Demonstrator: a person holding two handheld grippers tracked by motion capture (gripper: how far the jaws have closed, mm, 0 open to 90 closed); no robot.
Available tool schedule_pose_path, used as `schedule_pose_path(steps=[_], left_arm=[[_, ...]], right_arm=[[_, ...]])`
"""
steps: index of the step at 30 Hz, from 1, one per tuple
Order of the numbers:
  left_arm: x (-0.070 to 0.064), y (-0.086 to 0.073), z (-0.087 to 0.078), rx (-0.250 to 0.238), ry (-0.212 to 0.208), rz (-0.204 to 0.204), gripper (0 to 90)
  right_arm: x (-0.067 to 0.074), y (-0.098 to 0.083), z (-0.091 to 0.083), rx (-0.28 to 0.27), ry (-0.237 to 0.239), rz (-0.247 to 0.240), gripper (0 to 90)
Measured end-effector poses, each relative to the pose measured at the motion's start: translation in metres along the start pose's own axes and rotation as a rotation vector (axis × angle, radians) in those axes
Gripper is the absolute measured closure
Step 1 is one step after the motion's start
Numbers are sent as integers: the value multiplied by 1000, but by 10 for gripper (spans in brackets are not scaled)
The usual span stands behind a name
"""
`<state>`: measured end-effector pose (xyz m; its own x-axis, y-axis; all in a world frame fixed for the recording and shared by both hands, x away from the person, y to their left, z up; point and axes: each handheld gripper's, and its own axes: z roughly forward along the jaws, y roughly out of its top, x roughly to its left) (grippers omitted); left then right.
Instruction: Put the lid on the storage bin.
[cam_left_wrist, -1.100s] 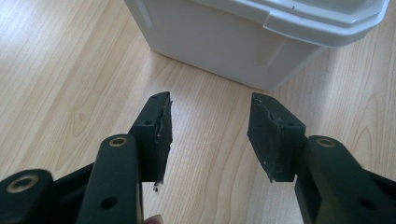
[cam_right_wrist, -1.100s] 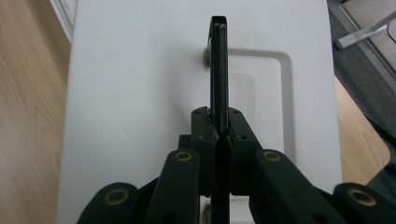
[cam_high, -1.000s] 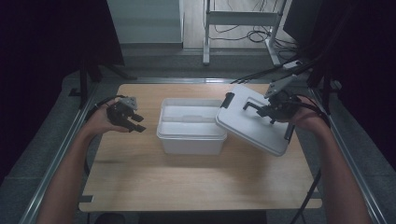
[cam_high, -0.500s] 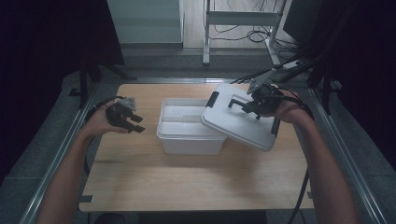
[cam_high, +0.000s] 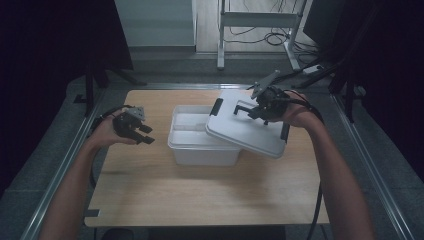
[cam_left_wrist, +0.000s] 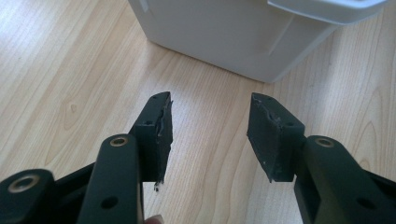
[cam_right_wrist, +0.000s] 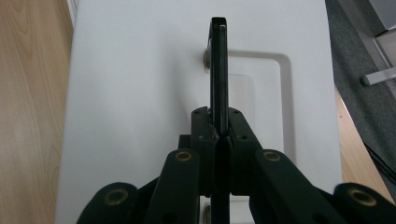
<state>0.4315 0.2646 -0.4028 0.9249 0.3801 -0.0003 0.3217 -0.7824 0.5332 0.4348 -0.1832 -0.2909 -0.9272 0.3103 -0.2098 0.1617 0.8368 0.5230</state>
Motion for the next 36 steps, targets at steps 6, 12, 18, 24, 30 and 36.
schedule_pose_path(steps=[6, 12, 18, 24, 30, 36], left_arm=[[0, 0, 2, 3, -4, 0, 505], [-1, -2, 3, 2, -5, -4, 505], [-1, -3, 6, 6, -10, -4, 505], [0, -4, 8, 6, -13, -6, 506], [-1, -6, 10, 13, -13, -8, 506], [-1, -6, 11, 10, -16, -9, 505]], right_arm=[[1, 9, 9, -5, 14, -20, 832], [2, 18, 13, -8, 22, -42, 832], [4, 30, 19, -22, 36, -62, 832], [5, 37, 25, -21, 46, -80, 832], [6, 42, 34, -28, 63, -95, 832], [6, 47, 40, -30, 71, -107, 832]])
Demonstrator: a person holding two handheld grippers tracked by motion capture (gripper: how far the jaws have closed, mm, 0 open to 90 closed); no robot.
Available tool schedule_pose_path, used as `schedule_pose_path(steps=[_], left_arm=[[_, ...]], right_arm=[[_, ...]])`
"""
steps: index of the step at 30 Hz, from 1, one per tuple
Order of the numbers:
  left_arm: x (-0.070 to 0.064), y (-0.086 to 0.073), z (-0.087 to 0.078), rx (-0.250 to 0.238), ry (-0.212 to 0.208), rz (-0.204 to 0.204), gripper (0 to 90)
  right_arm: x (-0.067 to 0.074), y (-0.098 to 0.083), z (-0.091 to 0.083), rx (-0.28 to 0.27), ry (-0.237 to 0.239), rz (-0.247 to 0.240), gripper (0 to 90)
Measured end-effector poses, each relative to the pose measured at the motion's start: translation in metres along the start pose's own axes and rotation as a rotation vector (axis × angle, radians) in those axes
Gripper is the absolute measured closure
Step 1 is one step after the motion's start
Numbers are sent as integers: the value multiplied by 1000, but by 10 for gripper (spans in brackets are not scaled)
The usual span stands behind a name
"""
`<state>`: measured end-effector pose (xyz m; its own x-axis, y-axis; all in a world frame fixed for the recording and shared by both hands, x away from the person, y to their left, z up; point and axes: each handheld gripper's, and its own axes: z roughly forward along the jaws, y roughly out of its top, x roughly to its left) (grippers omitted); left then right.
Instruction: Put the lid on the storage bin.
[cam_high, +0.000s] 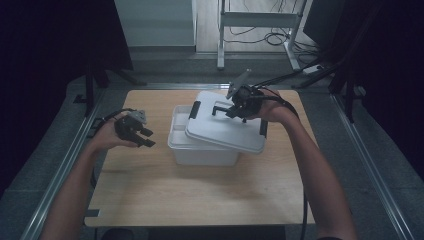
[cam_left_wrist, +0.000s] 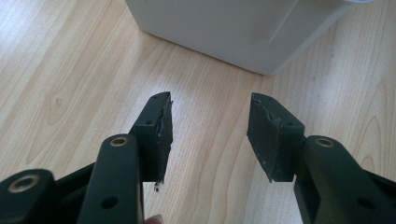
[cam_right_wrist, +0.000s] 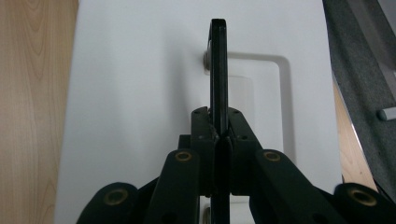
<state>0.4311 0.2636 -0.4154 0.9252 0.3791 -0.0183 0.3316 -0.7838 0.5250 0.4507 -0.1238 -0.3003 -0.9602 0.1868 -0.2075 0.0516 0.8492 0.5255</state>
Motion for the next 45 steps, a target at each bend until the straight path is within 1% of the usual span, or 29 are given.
schedule_pose_path(steps=[3, 7, 10, 11, 12, 14, 15, 18, 21, 35, 39, 45], left_arm=[[0, 0, 0, 0, -1, 0, 506], [0, 0, 1, 4, -3, 0, 506], [0, -1, 2, 3, -5, -1, 506], [0, -1, 1, 3, -4, -3, 506], [0, -1, 1, 3, -4, -3, 505], [0, -3, 0, 9, -3, -1, 506], [0, -3, 0, 2, -4, -4, 506], [-1, -4, 0, 2, -3, -6, 505], [-1, -6, -1, -2, -2, -11, 506], [-1, -11, 1, -1, -6, -17, 506], [-1, -12, 2, -2, -7, -19, 506], [0, -15, 1, -4, -6, -25, 507]], right_arm=[[0, 2, 2, -4, 6, -5, 832], [0, 11, 8, -1, 16, -25, 832], [0, 15, 10, -3, 21, -27, 832], [0, 19, 12, -3, 29, -36, 832], [0, 19, 12, -3, 29, -36, 832], [0, 25, 15, 1, 35, -56, 831], [0, 27, 16, 3, 40, -60, 831], [0, 31, 19, 0, 44, -67, 831], [1, 37, 25, 11, 50, -79, 831], [-1, 48, 38, 13, 73, -98, 831], [-2, 50, 43, 24, 75, -101, 832], [-2, 51, 49, 22, 86, -108, 831]])
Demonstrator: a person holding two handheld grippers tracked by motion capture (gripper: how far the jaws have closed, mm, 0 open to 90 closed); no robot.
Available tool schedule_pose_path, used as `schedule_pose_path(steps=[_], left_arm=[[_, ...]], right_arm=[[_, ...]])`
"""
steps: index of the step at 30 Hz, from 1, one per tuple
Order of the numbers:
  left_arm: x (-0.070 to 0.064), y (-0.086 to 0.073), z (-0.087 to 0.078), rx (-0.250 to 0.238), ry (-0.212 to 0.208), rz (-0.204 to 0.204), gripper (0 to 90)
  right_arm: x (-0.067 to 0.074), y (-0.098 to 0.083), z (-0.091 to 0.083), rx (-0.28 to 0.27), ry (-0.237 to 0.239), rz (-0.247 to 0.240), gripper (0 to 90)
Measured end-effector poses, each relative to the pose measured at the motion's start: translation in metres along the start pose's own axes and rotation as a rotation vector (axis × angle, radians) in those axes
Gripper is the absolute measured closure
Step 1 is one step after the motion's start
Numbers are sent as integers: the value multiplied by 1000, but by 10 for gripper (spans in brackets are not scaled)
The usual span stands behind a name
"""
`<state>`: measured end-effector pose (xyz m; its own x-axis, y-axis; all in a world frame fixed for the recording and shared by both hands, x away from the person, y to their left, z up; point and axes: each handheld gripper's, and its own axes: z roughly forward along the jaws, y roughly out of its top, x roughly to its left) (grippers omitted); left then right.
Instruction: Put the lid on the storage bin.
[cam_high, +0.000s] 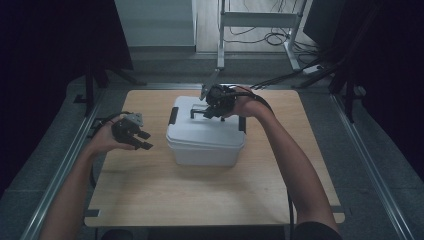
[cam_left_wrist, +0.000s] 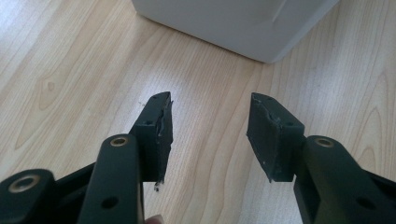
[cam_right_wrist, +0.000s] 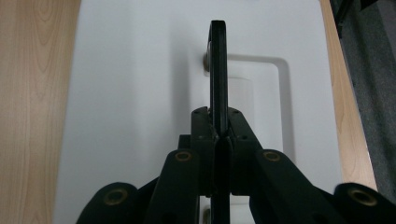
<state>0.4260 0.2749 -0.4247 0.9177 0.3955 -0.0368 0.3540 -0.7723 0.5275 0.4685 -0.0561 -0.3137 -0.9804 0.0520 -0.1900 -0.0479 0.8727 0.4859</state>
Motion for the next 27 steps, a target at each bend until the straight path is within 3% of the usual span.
schedule_pose_path(steps=[27], left_arm=[[0, -7, 6, 3, -11, -11, 507]], right_arm=[[1, -3, 10, 6, 28, -7, 829]])
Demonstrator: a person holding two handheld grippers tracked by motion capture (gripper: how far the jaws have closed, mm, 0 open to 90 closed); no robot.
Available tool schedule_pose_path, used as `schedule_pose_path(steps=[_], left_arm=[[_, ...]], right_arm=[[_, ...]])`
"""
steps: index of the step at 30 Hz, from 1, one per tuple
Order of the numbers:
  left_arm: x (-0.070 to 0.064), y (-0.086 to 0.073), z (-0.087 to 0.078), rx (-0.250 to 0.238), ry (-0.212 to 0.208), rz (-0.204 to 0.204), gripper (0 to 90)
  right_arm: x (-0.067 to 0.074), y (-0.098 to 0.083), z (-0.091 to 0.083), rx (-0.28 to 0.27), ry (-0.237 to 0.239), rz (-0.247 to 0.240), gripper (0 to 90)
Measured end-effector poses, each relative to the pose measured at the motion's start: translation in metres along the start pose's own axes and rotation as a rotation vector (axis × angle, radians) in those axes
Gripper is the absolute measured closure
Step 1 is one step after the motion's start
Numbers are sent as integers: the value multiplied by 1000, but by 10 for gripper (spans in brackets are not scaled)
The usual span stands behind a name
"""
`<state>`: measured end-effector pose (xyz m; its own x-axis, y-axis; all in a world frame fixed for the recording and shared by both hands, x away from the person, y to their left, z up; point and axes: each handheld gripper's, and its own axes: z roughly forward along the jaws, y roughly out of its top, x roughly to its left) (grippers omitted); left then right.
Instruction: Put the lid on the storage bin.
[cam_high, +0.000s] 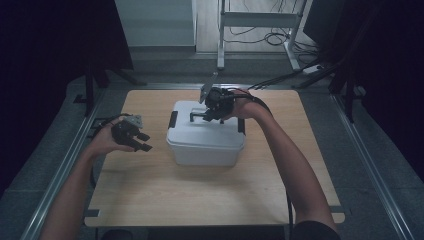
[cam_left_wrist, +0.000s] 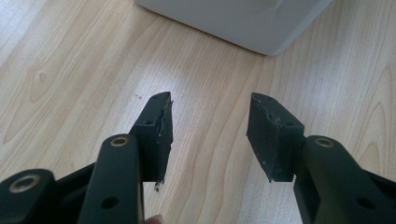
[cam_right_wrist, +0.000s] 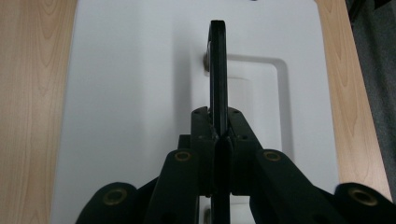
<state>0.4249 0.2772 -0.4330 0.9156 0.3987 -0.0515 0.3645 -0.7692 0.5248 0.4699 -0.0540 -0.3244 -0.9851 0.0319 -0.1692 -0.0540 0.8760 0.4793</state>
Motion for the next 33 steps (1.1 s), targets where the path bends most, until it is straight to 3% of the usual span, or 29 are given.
schedule_pose_path(steps=[19, 26, 33], left_arm=[[0, -2, 3, 6, -3, -6, 508], [0, -3, 5, 4, -5, -7, 508], [0, -4, 5, 8, -7, -6, 507]], right_arm=[[0, 0, 0, -25, -4, -32, 819], [-1, -2, -1, -23, -8, -16, 808], [0, -4, -1, -33, -21, -10, 733]])
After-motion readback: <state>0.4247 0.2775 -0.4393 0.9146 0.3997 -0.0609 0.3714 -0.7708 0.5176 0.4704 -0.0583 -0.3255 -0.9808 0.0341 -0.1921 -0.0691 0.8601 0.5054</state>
